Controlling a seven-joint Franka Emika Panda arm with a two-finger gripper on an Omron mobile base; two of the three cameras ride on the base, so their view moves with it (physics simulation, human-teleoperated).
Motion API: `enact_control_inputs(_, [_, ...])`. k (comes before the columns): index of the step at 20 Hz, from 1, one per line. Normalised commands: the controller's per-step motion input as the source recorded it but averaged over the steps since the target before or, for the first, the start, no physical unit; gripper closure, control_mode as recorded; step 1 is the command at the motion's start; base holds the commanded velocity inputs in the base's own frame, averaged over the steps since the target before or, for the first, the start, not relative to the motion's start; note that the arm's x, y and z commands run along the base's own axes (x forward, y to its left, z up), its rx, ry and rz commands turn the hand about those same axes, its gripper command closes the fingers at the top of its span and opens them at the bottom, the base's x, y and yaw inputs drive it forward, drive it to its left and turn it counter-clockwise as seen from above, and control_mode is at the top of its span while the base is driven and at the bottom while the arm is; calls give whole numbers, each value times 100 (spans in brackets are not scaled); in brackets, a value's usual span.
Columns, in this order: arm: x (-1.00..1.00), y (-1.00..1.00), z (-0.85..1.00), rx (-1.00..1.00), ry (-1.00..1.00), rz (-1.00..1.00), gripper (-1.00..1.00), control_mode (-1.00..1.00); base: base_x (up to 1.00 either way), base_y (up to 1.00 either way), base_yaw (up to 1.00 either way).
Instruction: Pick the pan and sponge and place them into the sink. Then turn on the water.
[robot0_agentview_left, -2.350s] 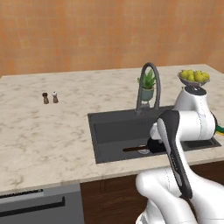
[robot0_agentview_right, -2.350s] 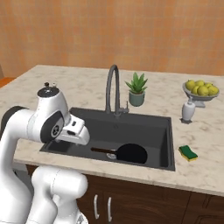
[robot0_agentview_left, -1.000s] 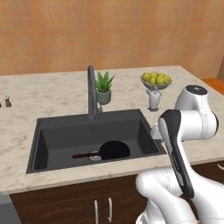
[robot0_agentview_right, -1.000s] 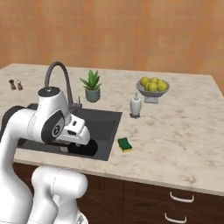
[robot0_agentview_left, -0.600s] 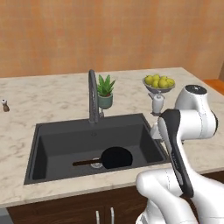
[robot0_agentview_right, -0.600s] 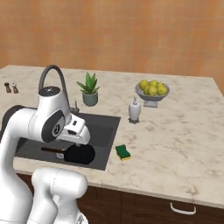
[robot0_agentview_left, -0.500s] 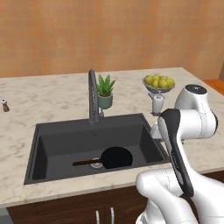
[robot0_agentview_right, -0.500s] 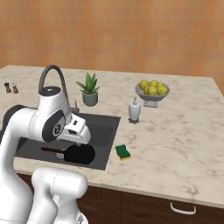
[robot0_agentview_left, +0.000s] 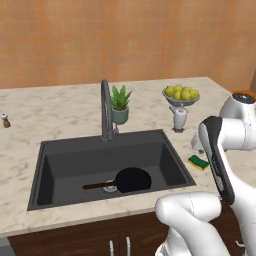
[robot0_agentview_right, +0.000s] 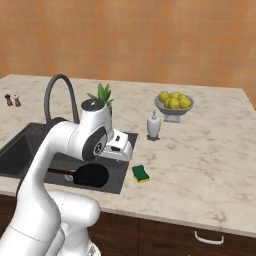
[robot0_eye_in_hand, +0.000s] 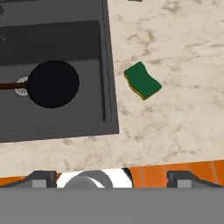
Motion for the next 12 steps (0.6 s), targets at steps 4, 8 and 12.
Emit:
enact_control_inputs(4, [29, -56, -20, 0, -2, 18, -100, -100, 0, 0, 0])
enact_control_inputs(8, [31, -29, -36, 0, 0, 21, -100, -100, 0, 0, 0])
enact_control_inputs(12, [35, -1, -43, -4, 0, 13, -100, -100, 0, 0, 0])
